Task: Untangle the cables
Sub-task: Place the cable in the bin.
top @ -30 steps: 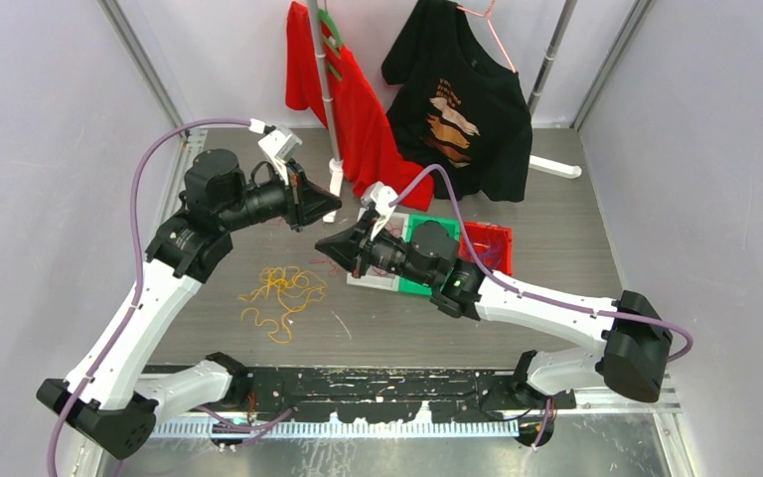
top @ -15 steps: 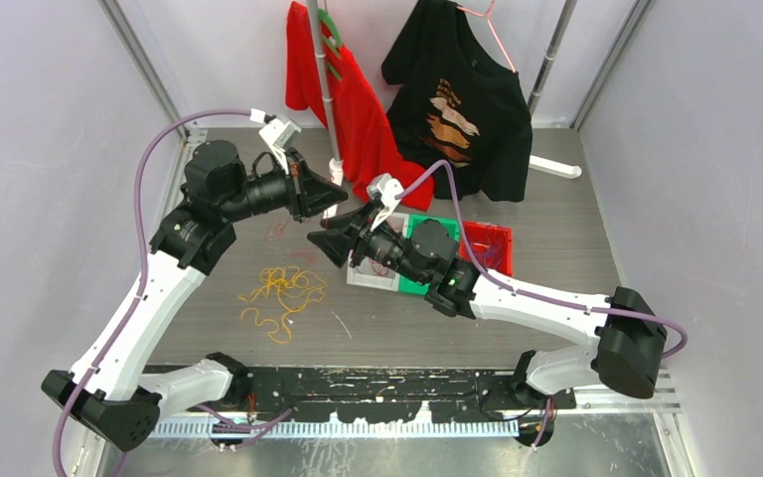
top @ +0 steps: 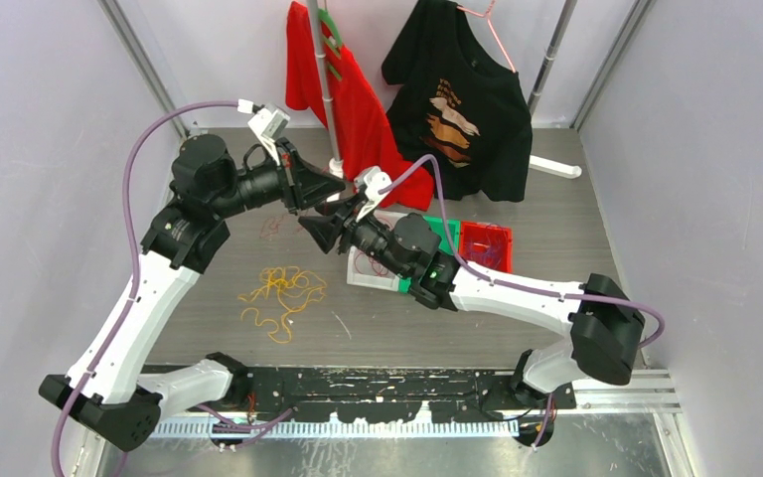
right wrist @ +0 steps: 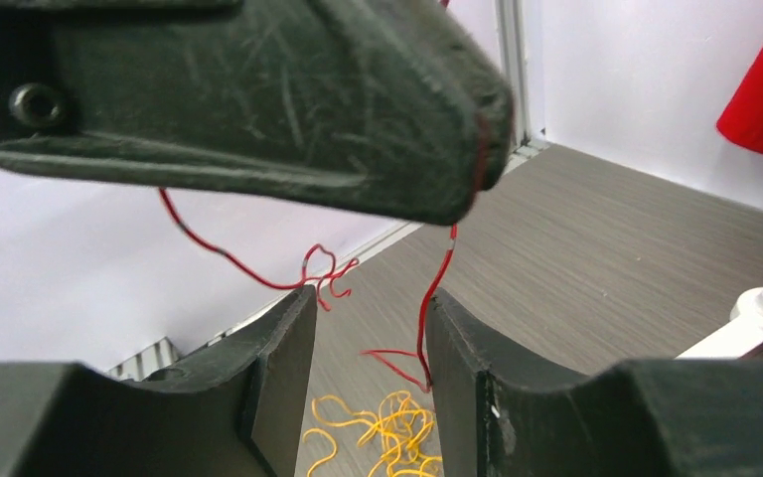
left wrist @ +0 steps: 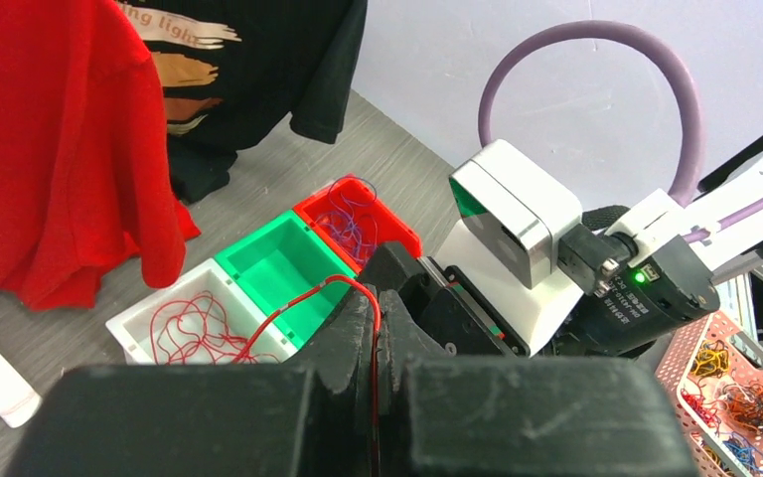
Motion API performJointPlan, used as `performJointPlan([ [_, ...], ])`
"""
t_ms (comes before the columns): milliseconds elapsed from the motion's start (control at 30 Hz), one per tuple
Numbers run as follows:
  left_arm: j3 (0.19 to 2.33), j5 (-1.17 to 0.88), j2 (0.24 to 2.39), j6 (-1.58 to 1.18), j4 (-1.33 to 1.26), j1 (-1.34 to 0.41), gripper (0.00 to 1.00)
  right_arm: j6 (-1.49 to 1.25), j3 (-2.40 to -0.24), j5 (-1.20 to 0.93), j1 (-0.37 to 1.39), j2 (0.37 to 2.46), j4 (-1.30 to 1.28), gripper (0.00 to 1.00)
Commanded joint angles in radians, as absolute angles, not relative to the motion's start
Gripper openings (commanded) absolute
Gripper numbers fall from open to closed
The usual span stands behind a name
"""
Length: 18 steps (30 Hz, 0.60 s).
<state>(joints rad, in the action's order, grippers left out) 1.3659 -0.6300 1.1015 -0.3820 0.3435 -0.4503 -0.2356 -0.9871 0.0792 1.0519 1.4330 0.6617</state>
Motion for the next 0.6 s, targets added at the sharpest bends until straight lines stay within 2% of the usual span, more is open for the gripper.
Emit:
performJointPlan([
  [0,1.414,-0.641,1.089,-0.398,0.316,-0.443,0.00,-0.202,-1.059,0.131,1.057,1.450,0.777,0.49],
  [367,1.422,-0.644,1.089,-0.424,0.295,-0.433,0.00,-0.278,-1.097,-0.063,1.067,1.497,0.892,0.51],
  [567,1.427,-0.650,1.092,-0.431,0.288,-0.431,0.00,-0.268,-1.088,-0.027,1.083,1.503,0.928,0.50],
])
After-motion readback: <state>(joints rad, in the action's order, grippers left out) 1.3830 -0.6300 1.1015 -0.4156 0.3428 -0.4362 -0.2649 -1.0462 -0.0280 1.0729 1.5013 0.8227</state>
